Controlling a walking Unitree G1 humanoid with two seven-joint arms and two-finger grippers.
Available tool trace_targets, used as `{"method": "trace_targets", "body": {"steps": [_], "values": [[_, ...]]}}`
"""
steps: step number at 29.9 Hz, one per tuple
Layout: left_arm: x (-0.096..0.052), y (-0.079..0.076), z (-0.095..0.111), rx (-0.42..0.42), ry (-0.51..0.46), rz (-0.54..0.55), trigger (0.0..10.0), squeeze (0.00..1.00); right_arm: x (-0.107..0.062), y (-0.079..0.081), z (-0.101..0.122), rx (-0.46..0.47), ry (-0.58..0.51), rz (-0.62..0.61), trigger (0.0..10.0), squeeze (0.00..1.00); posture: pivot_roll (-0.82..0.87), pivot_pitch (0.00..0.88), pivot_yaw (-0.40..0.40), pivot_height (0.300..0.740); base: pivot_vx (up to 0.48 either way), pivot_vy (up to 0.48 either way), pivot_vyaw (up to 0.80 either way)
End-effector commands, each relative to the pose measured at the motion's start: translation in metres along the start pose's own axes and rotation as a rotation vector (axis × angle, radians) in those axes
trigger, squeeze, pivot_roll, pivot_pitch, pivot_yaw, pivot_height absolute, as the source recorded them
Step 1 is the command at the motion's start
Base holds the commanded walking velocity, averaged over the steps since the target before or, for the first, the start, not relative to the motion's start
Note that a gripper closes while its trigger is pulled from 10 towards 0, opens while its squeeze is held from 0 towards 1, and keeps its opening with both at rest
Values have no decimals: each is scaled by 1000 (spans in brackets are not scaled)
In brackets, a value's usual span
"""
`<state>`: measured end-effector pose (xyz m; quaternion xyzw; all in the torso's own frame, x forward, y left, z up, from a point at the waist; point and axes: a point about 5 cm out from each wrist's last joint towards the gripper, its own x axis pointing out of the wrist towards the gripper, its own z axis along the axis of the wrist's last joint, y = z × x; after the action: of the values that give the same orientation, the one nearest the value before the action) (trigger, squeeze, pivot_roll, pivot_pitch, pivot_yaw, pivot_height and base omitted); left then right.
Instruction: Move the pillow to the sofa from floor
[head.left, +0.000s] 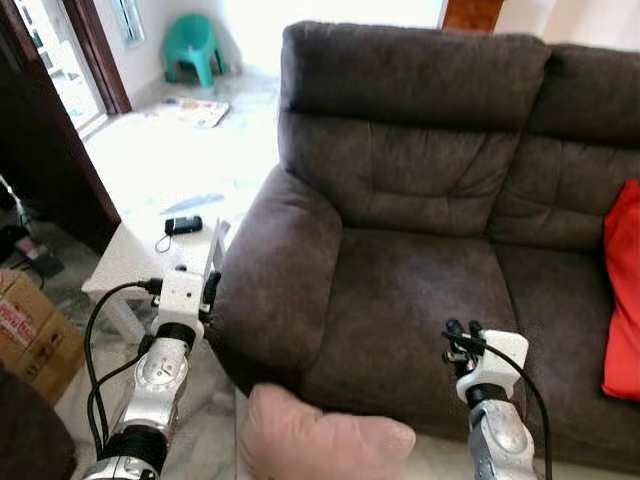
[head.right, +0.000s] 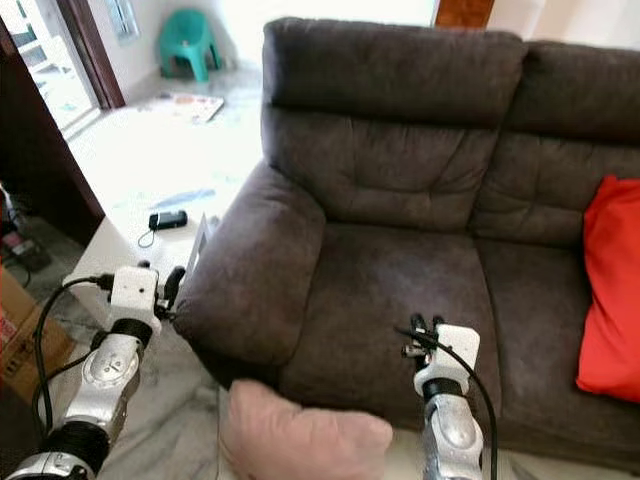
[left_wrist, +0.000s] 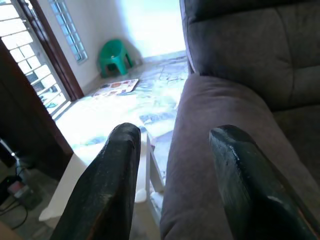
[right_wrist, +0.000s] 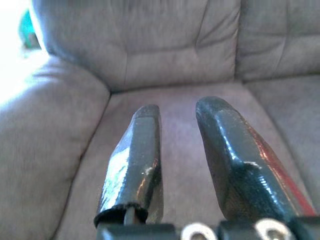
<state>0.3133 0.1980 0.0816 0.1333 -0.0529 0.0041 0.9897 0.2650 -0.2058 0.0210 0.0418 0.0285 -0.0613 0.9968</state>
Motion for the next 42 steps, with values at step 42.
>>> {"method": "trace_targets", "body": {"steps": [42], "values": [[-4, -4, 11, -1, -16, 11, 10000, 0, 12, 10, 32, 11, -79, 33, 10000, 0, 46, 0, -44, 740, 0, 0, 0]]}}
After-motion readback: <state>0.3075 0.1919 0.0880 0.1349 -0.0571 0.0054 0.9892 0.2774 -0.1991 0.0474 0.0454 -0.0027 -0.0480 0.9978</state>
